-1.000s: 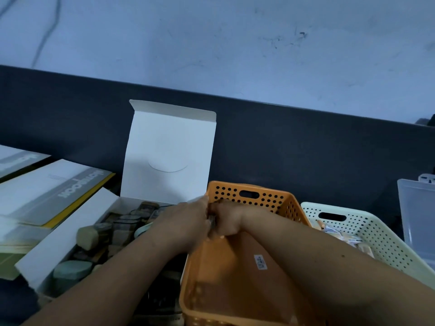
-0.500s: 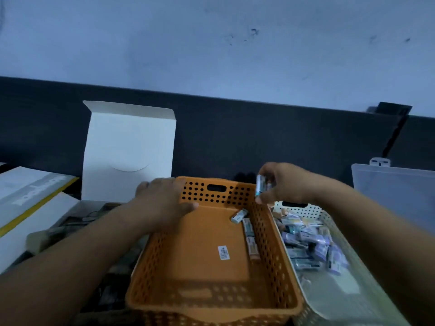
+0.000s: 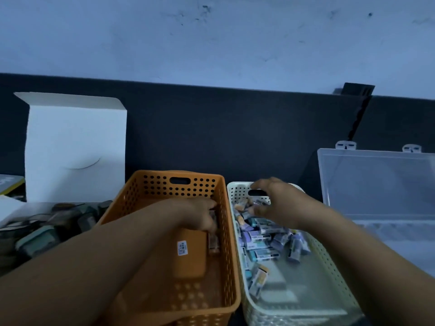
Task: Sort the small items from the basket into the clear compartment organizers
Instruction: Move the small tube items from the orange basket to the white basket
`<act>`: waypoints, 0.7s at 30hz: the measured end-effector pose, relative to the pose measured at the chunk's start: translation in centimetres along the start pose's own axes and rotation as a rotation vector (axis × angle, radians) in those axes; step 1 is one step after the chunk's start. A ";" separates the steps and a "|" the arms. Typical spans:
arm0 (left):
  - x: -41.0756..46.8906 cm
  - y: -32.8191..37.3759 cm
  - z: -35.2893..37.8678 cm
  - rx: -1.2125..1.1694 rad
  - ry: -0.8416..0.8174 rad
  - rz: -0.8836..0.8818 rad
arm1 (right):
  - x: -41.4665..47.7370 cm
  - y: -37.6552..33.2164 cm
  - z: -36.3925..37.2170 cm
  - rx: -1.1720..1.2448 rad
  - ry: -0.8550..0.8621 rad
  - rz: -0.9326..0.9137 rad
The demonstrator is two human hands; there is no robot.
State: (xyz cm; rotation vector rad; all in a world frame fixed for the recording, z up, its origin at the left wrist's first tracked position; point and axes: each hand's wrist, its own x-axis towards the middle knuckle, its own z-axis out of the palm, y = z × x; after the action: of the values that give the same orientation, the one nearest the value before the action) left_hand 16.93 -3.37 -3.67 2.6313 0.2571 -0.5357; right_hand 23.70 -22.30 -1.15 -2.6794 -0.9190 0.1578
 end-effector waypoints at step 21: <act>-2.8 -0.9 1.5 0.200 0.002 0.026 | 0.3 0.8 1.6 0.008 -0.102 -0.051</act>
State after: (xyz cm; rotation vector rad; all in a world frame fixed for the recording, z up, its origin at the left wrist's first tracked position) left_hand 13.65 -3.52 -4.05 2.8242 0.1784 -0.5766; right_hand 24.08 -22.34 -2.97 -2.6585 -1.0140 0.2890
